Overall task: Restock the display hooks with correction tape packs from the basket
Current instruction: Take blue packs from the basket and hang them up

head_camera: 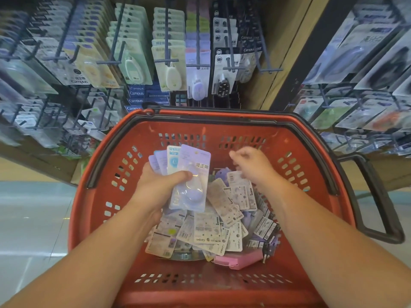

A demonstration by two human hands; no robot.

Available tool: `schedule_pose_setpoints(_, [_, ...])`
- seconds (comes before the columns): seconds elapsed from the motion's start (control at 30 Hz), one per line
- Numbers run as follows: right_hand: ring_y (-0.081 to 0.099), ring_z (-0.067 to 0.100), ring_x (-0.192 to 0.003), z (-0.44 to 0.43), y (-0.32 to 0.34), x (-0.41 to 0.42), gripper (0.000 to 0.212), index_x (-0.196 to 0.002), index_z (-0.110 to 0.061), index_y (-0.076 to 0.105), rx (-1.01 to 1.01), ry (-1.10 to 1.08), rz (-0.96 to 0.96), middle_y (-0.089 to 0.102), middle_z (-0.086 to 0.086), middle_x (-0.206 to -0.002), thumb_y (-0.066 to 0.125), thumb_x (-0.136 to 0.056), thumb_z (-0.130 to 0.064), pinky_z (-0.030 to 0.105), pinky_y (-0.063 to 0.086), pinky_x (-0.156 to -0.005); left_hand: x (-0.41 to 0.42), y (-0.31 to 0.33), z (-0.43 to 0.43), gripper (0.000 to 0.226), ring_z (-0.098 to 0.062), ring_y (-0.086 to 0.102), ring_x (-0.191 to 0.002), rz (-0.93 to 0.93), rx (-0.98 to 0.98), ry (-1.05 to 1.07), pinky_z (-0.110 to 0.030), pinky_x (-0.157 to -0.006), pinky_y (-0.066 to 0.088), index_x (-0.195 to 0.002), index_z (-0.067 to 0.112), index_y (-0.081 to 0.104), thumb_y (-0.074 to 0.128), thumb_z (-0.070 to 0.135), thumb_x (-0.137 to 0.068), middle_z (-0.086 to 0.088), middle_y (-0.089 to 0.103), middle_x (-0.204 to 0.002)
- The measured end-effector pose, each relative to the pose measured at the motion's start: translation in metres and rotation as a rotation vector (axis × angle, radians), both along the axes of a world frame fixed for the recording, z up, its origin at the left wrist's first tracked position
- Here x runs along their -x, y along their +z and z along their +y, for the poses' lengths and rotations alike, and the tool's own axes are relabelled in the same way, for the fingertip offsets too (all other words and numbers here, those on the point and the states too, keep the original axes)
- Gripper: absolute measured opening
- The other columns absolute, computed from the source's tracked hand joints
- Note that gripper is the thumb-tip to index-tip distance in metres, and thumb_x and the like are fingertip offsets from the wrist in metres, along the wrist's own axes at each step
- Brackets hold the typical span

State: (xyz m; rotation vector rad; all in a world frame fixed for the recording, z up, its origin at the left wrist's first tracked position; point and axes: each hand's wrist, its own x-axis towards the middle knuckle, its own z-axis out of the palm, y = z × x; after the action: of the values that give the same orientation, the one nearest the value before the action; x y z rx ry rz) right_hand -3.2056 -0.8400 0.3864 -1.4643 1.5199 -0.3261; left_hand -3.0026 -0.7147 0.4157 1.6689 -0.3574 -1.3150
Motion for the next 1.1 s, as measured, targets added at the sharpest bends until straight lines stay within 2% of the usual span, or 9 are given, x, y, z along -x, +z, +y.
schedule_pose_setpoints(0.1, [0.063, 0.035, -0.113, -0.003, -0.04, 0.025, 0.047, -0.133, 0.001, 0.06, -0.099, 0.001, 0.348, 0.064, 0.017, -0.132, 0.064, -0.1, -0.032, 0.036, 0.051, -0.09, -0.005, 0.0, -0.003, 0.049, -0.018, 0.078, -0.065, -0.039, -0.017, 0.062, -0.029, -0.04, 0.05, -0.126, 0.014, 0.066, 0.083, 0.003, -0.082, -0.008, 0.08, -0.103])
schedule_pose_setpoints(0.2, [0.065, 0.032, -0.11, 0.003, -0.062, 0.035, 0.041, -0.131, -0.004, 0.064, -0.192, 0.061, 0.416, 0.067, 0.014, -0.129, 0.064, -0.099, -0.03, 0.029, 0.045, -0.079, -0.003, 0.0, -0.004, 0.054, -0.018, 0.078, -0.065, -0.054, -0.042, 0.07, -0.028, -0.038, 0.049, -0.129, 0.015, 0.063, 0.084, 0.003, -0.081, -0.007, 0.08, -0.106])
schedule_pose_setpoints(0.3, [0.066, 0.034, -0.111, 0.006, -0.067, 0.029, 0.033, -0.127, -0.004, 0.068, -0.136, 0.135, 0.447, 0.068, 0.015, -0.127, 0.063, -0.1, -0.023, 0.034, 0.053, -0.087, -0.002, -0.003, -0.004, 0.061, -0.019, 0.078, -0.068, -0.066, -0.065, 0.08, -0.027, -0.038, 0.049, -0.13, 0.017, 0.059, 0.087, 0.004, -0.078, -0.006, 0.079, -0.109])
schedule_pose_setpoints(0.47, [0.055, 0.025, -0.085, 0.005, -0.045, 0.015, 0.016, -0.091, -0.014, 0.059, 0.028, 0.058, 0.273, 0.061, 0.001, -0.094, 0.056, -0.104, -0.023, 0.035, 0.042, -0.07, -0.003, -0.003, -0.005, 0.064, -0.022, 0.08, -0.08, -0.069, -0.074, 0.103, -0.032, -0.044, 0.054, -0.129, 0.022, 0.058, 0.089, 0.006, -0.075, -0.002, 0.079, -0.109])
schedule_pose_setpoints(0.7, [0.037, 0.01, -0.058, 0.022, 0.027, -0.01, 0.024, -0.086, -0.012, 0.049, 0.222, 0.074, -0.15, 0.046, -0.001, -0.073, 0.055, -0.104, -0.027, 0.026, 0.035, -0.053, 0.004, 0.001, -0.004, 0.064, -0.023, 0.08, -0.078, -0.042, -0.01, 0.113, -0.033, -0.046, 0.055, -0.126, 0.022, 0.056, 0.09, 0.005, -0.075, -0.002, 0.079, -0.106])
schedule_pose_setpoints(0.83, [0.058, 0.021, -0.076, 0.051, 0.047, -0.028, 0.033, -0.086, -0.009, 0.057, 0.085, 0.129, -0.413, 0.059, 0.009, -0.085, 0.052, -0.105, -0.036, 0.042, 0.058, -0.081, 0.01, 0.005, -0.002, 0.064, -0.028, 0.08, -0.087, -0.046, 0.071, 0.067, -0.046, -0.059, 0.061, -0.123, 0.023, 0.06, 0.091, 0.014, -0.068, -0.003, 0.08, -0.106])
schedule_pose_setpoints(0.93, [0.056, 0.029, -0.086, 0.065, 0.048, -0.029, 0.033, -0.094, 0.0, 0.056, 0.016, 0.088, -0.59, 0.057, 0.026, -0.096, 0.039, -0.111, -0.022, 0.053, 0.053, -0.09, 0.009, 0.009, -0.001, 0.07, -0.036, 0.078, -0.098, -0.007, 0.136, 0.055, -0.064, -0.083, 0.058, -0.122, 0.02, 0.064, 0.085, 0.026, -0.056, -0.005, 0.08, -0.107])
schedule_pose_setpoints(1.03, [0.065, 0.019, -0.093, 0.068, 0.047, -0.028, 0.005, -0.106, -0.014, 0.055, 0.109, 0.048, -0.564, 0.069, 0.01, -0.107, 0.054, -0.105, -0.009, 0.038, 0.056, -0.082, 0.007, 0.01, 0.0, 0.073, -0.034, 0.077, -0.105, 0.023, 0.209, 0.021, -0.066, -0.094, 0.058, -0.128, 0.017, 0.064, 0.083, 0.024, -0.057, -0.009, 0.079, -0.115])
schedule_pose_setpoints(1.1, [0.069, 0.013, -0.105, 0.067, 0.048, -0.028, 0.036, -0.123, -0.025, 0.05, 0.095, 0.0, -0.591, 0.072, -0.005, -0.12, 0.068, -0.097, -0.006, 0.036, 0.06, -0.088, 0.008, 0.01, 0.001, 0.069, -0.036, 0.076, -0.107, 0.043, 0.236, 0.002, -0.068, -0.096, 0.056, -0.127, 0.017, 0.065, 0.081, 0.021, -0.061, -0.011, 0.078, -0.117])
